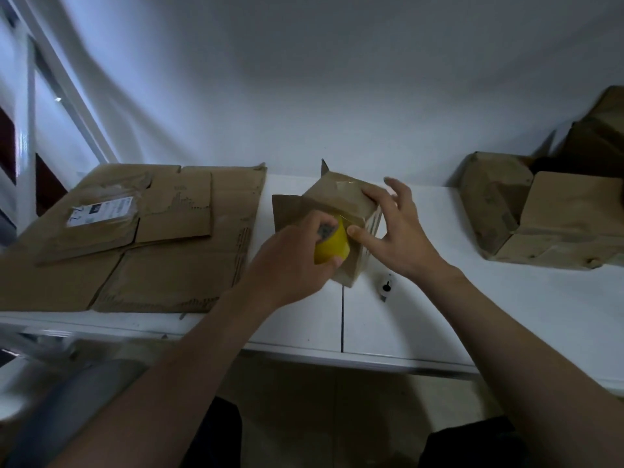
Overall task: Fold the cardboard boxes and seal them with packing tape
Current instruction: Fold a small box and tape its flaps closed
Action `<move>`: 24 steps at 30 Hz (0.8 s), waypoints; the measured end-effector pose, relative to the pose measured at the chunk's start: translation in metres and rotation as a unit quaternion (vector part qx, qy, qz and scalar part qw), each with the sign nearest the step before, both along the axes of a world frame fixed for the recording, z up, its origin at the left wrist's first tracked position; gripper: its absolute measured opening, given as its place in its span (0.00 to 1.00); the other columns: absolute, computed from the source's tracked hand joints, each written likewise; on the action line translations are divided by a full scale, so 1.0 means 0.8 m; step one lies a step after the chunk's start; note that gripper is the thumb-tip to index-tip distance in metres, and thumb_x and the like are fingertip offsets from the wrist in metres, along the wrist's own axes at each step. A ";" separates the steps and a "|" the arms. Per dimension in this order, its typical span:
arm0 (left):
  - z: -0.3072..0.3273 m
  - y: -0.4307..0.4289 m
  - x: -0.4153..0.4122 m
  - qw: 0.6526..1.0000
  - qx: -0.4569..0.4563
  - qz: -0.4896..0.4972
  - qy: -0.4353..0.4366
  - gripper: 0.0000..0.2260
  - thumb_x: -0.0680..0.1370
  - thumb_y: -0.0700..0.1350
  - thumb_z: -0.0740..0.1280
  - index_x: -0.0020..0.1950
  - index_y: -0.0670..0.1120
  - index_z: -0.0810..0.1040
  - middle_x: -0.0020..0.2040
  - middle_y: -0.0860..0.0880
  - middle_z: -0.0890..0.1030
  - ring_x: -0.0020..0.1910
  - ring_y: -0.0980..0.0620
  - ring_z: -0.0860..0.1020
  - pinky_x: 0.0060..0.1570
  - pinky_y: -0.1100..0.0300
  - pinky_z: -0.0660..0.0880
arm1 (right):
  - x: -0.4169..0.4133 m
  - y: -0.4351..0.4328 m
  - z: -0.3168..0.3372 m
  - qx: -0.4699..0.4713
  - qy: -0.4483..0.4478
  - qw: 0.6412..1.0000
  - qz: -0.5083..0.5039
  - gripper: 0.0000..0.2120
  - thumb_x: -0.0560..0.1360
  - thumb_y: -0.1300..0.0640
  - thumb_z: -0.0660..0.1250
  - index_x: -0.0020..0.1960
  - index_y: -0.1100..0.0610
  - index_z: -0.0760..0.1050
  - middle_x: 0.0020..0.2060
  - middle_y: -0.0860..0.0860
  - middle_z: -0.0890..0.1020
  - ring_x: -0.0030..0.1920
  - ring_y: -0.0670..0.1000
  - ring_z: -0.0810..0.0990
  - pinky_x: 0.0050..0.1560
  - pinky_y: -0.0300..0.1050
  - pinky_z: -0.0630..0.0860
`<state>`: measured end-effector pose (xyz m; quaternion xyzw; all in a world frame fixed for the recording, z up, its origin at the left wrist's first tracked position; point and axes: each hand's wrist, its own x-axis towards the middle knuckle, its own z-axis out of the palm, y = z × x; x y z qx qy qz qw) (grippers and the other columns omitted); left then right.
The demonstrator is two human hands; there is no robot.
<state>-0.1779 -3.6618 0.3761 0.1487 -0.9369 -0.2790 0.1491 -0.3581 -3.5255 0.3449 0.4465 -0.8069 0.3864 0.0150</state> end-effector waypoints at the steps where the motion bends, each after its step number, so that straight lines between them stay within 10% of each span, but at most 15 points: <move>1: 0.000 0.003 -0.001 1.000 -0.011 -0.001 0.006 0.23 0.77 0.54 0.71 0.69 0.55 0.67 0.55 0.54 0.80 0.48 0.54 0.78 0.38 0.70 0.65 | 0.001 -0.001 -0.001 0.007 0.037 0.999 0.007 0.32 0.77 0.39 0.68 0.77 0.46 0.62 0.78 0.50 0.58 0.74 0.53 0.63 0.72 0.50 0.65; 24: -0.005 -0.023 -0.033 0.995 0.021 0.074 -0.068 0.11 0.81 0.55 0.64 0.63 0.56 0.76 0.46 0.54 0.82 0.25 0.55 0.81 0.46 0.50 0.82 | 0.011 -0.034 -0.022 -0.012 0.110 0.991 -0.082 0.27 0.80 0.35 0.57 0.69 0.53 0.69 0.74 0.52 0.64 0.60 0.61 0.78 0.52 0.56 0.80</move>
